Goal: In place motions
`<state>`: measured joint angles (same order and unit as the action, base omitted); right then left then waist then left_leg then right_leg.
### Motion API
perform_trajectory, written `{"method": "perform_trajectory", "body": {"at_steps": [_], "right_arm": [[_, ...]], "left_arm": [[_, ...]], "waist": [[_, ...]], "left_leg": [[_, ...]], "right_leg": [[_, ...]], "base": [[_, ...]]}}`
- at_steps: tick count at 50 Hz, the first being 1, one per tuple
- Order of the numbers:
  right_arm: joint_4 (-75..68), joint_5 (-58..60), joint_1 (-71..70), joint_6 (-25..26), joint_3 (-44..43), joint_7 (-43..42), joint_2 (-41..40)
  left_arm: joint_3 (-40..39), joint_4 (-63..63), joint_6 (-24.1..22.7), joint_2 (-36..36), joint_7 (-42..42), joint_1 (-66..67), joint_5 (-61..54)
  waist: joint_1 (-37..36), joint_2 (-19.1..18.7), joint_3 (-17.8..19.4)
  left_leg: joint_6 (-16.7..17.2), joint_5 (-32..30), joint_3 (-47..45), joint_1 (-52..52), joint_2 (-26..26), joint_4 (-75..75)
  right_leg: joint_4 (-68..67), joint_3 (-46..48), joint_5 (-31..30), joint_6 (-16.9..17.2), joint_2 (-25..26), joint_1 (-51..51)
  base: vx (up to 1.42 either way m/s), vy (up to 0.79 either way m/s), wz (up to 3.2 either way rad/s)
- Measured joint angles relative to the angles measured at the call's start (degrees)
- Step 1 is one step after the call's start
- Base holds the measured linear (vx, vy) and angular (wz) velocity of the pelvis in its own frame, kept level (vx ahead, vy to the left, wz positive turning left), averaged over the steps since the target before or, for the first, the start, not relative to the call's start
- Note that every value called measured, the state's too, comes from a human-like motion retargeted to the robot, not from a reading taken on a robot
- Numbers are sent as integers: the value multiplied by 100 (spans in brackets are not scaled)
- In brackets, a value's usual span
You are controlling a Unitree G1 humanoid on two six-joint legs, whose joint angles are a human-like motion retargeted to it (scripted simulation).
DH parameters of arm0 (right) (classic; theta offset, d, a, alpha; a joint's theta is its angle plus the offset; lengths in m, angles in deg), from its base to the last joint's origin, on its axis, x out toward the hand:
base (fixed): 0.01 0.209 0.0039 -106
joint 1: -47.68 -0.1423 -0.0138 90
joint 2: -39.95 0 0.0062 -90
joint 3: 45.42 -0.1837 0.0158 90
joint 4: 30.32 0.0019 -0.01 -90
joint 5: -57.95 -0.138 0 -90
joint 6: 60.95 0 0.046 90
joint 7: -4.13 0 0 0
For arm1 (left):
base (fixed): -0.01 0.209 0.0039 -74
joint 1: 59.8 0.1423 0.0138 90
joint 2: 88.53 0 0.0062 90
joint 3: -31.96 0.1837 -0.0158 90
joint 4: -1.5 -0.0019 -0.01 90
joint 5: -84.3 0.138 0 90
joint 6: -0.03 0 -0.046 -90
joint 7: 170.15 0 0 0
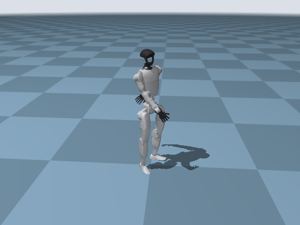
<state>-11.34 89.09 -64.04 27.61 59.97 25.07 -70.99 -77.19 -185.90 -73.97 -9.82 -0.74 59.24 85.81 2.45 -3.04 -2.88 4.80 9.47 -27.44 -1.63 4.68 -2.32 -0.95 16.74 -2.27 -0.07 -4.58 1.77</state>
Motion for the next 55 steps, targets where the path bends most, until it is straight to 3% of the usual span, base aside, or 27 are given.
{"method": "perform_trajectory", "body": {"at_steps": [5,10,16,21,27,32,40,43,45,48,50,52,55], "right_arm": [[748,-67,-447,-668,360,145,-86],[764,663,-146,-1022,498,-218,228],[-601,1495,979,-231,-220,-1058,626],[-2188,457,2097,388,-1514,-2411,1215],[-2639,-1162,3400,325,-3057,-3494,2118],[-2639,-1787,4087,250,-3565,-3877,2542],[-2639,-1441,3665,811,-2626,-3952,2156],[-2639,-914,2893,529,-1916,-3747,1777],[-2639,-474,2189,309,-1342,-3614,1485],[-2014,126,1247,86,-670,-2788,996],[-1434,317,880,-52,-445,-2239,755],[-715,216,389,-294,-213,-1640,478],[184,-262,-243,-549,2,-837,130]], "left_arm": [[-269,0,149,62,445,351,293],[-568,0,17,18,790,-660,-754],[175,0,-334,-113,1012,-2918,-1753],[1121,802,-588,-493,277,-4873,-1335],[1782,2776,-1479,-715,574,-6069,-966],[1938,3149,-1997,-534,794,-6502,-608],[1824,2224,-1993,-450,1046,-5403,-346],[1521,1241,-1818,-301,951,-4590,-163],[1228,414,-1449,-121,796,-4030,25],[870,0,-433,88,703,-2813,216],[712,0,-23,145,627,-2088,283],[557,0,3,201,350,-1226,424],[155,0,-399,154,36,-236,784]], "waist": [[55,-25,-45],[-43,36,-117],[-93,178,-147],[21,345,-170],[210,358,-121],[236,334,-64],[27,301,-109],[-38,252,-168],[-79,218,-197],[-121,173,-165],[-130,152,-145],[-126,107,-118],[-111,29,-96]], "left_leg": [[4,-38,127,103,-22,-18],[-26,-92,266,233,-111,-32],[-87,-145,587,363,-244,-112],[-128,-132,756,472,-311,-200],[-158,-92,661,500,-319,-215],[-166,-80,585,462,-322,-183],[-170,-72,669,452,-336,-160],[-164,-72,669,406,-320,-120],[-150,-65,620,351,-299,-90],[-123,-50,479,237,-255,-31],[-102,-40,392,182,-229,2],[-73,-23,283,118,-185,39],[-32,-3,145,68,-116,75]], "right_leg": [[-32,112,36,21,-62,22],[-22,244,73,25,-135,11],[81,574,119,41,-223,-199],[194,765,136,52,-267,-336],[222,685,121,1,-282,-300],[209,615,116,-32,-285,-278],[217,711,159,-39,-261,-315],[206,710,165,-20,-228,-307],[194,658,155,-7,-201,-288],[151,512,129,4,-158,-231],[124,421,117,10,-130,-186],[79,306,101,28,-100,-116],[41,164,79,45,-50,-24]], "base": [[-3,-1,18],[-1,0,27],[2,2,47],[5,-1,31],[1,0,-13],[0,0,-4],[1,0,3],[7,-1,-1],[5,-2,-23],[4,-3,-40],[4,-4,-42],[3,-1,-47],[1,3,-38]]}}
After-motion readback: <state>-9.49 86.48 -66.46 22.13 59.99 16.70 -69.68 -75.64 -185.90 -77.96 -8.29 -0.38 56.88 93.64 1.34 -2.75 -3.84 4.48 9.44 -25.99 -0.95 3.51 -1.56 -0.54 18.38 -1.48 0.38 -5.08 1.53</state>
